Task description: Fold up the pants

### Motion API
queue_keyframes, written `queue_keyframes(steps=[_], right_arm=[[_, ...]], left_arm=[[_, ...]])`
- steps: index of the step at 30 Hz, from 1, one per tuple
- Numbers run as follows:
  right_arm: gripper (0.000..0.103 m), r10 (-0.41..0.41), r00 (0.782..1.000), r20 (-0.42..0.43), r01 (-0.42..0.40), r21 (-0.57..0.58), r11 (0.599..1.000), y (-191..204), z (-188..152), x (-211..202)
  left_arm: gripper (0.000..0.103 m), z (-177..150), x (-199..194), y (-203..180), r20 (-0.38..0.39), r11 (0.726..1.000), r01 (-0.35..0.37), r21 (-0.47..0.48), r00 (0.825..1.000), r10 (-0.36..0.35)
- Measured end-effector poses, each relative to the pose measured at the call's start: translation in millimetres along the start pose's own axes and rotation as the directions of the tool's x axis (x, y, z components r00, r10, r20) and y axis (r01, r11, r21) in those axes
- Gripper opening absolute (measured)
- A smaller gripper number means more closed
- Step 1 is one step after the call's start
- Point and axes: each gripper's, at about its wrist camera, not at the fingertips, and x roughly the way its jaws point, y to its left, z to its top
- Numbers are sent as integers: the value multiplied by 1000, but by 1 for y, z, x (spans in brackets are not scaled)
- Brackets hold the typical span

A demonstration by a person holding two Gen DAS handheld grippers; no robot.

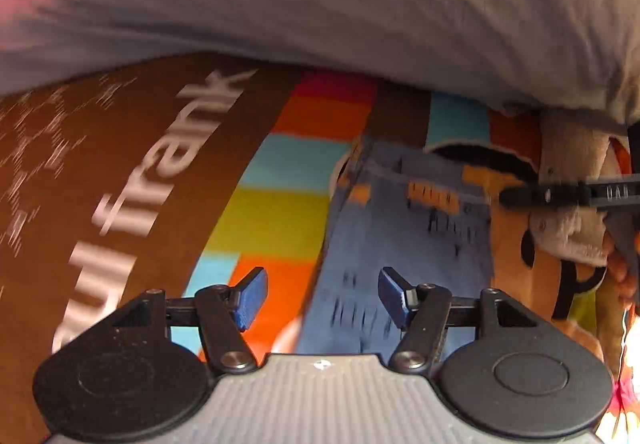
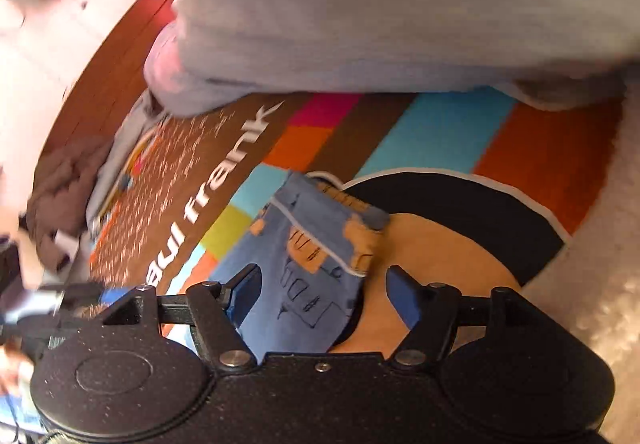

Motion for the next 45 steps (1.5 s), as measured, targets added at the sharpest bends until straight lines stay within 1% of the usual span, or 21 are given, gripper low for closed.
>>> queue_keyframes(steps=[2, 4, 6, 9, 13, 18, 22, 24, 27, 28, 29, 30, 32, 33, 34, 35, 38, 45], right_arm=[[69, 1, 1000, 13, -1, 14, 1000, -2, 0, 3], [66, -4, 999, 34, 3, 28, 1000, -6, 1, 4], [64, -9, 999, 47, 7, 48, 999, -10, 1, 8], [61, -18, 998, 60, 14, 57, 998, -15, 0, 13], [59, -22, 997, 70, 17, 64, 998, -19, 0, 18], [59, 0, 997, 74, -6, 77, 997, -24, 3, 21], [59, 10, 997, 77, -16, 80, 997, -27, 4, 22], [59, 11, 997, 80, -17, 78, 997, -26, 3, 21], [57, 7, 996, 85, -14, 84, 996, -26, 4, 22], [54, 5, 996, 87, -13, 87, 996, -25, 4, 23], [47, 3, 996, 92, -11, 93, 996, -26, 4, 22], [43, 2, 995, 96, -12, 100, 995, -26, 4, 20], [24, -5, 995, 99, -5, 98, 995, -27, 3, 20], [20, 0, 995, 103, -10, 96, 995, -27, 3, 19], [13, 5, 994, 107, -15, 94, 995, -27, 3, 19], [13, 5, 994, 112, -15, 90, 996, -26, 3, 18], [11, 13, 993, 119, -23, 87, 996, -24, 2, 16], [9, 28, 991, 134, -39, 80, 996, -20, 3, 14]], left_arm=[[67, 23, 16, 2, -3, 999, 38, 23, 999, -38], [67, 40, 32, 5, -9, 997, 79, 21, 997, -79], [67, 52, 45, 9, -15, 993, 118, 9, 993, -117], [65, 65, 63, 13, -43, 986, 168, 8, 985, -168], [62, 74, 84, 9, -93, 974, 222, 38, 971, -218], [60, 77, 103, 6, -141, 958, 286, 24, 950, -280], [60, 82, 110, 5, -140, 950, 311, 6, 941, -307], [58, 84, 112, 7, -132, 946, 323, -14, 938, -322], [46, 88, 114, 8, -125, 946, 324, -22, 938, -324], [38, 88, 114, 8, -125, 947, 321, -14, 939, -321], [35, 89, 114, 8, -128, 948, 319, -8, 940, -317], [33, 89, 115, 8, -129, 947, 321, -9, 939, -319], [27, 89, 113, 10, -126, 945, 326, -10, 938, -324], [25, 88, 112, 11, -123, 945, 327, -7, 938, -325], [23, 88, 112, 10, -121, 945, 327, -3, 938, -325], [19, 88, 111, 9, -116, 945, 328, 2, 938, -325], [16, 87, 106, 5, -104, 946, 323, 28, 942, -319], [14, 84, 92, 4, -75, 946, 322, 47, 945, -318]])
